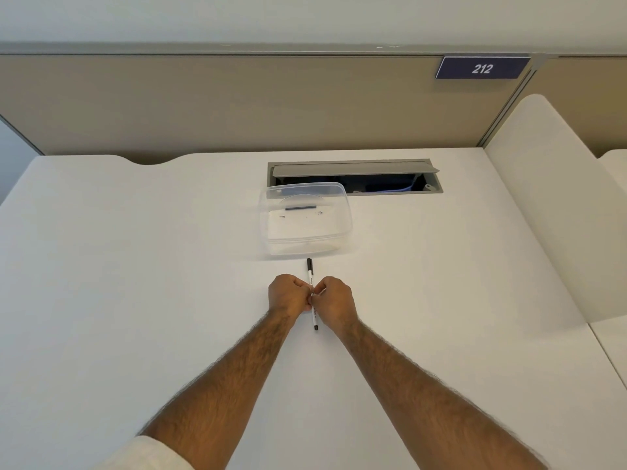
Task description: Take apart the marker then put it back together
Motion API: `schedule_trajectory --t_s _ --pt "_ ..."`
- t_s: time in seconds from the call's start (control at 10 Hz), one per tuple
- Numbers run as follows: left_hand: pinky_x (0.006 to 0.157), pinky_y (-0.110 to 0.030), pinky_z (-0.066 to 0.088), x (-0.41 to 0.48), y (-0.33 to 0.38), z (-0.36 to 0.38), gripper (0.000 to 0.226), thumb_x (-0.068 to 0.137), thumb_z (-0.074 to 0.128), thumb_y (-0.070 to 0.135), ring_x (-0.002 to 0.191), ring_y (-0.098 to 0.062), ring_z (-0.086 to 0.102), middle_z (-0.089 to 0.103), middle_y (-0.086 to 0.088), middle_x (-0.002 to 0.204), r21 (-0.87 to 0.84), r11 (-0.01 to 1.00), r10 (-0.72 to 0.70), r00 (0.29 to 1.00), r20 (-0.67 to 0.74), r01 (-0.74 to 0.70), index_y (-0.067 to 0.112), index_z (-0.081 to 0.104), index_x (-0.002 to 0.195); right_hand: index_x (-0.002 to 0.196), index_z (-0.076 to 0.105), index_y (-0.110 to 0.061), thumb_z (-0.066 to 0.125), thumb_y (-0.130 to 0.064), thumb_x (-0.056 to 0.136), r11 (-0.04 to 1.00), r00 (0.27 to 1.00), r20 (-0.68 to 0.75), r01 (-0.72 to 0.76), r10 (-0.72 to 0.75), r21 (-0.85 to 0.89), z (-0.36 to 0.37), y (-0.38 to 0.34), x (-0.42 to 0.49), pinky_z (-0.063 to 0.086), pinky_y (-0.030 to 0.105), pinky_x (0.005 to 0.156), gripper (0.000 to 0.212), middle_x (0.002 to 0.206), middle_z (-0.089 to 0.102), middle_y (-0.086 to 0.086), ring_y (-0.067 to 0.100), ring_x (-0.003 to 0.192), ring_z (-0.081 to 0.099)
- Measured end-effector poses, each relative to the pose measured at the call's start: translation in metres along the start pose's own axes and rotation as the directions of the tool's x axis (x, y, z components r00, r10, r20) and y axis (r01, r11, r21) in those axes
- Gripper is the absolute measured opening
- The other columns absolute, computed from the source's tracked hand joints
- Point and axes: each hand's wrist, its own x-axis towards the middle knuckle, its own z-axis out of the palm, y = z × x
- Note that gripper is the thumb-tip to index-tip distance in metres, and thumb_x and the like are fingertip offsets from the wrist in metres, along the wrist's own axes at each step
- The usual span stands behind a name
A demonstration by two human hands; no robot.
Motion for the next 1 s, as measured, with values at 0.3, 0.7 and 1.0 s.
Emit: schedule_trajectory --t_s 0.3,0.7,1.0 --pt "0.064 -0.045 0.065 0.001 0.002 0.003 0.012 0.078 0.064 -0.009 0.07 -0.028 0.076 0.076 -0.012 0.078 0.058 0.998 0.006 1.0 0.001 -0.006 -0.002 0.073 0.073 0.087 0.06 -0.012 0.063 -0.012 0.083 0.998 1.0 0.009 0.028 -0.027 -0.056 -0.003 0.0 0.001 0.053 0.035 0.064 0.005 0.077 0.06 -0.004 0.019 0.069 0.059" --pt "0.067 -0.046 0.064 -0.004 0.0 -0.002 0.008 0.081 0.062 -0.005 0.067 -0.027 0.074 0.075 -0.013 0.083 0.086 0.996 0.027 0.999 -0.023 -0.025 -0.004 0.071 0.081 0.086 0.06 -0.015 0.062 -0.013 0.086 0.997 0.999 -0.003 0.052 -0.052 -0.058 -0.005 0.004 -0.002 0.052 0.033 0.067 0.003 0.077 0.058 -0.007 0.019 0.074 0.061" --pt "0.066 -0.029 0.052 -0.015 -0.001 -0.014 0.023 0.095 0.059 0.023 0.084 -0.022 0.065 0.069 0.0 0.087 0.316 0.929 0.223 0.973 -0.061 -0.194 0.005 0.066 0.082 0.093 0.061 -0.02 0.057 -0.019 0.083 0.996 1.0 -0.028 0.01 -0.013 -0.084 -0.012 0.01 -0.007 0.055 0.034 0.072 0.01 0.091 0.065 -0.005 0.021 0.083 0.066"
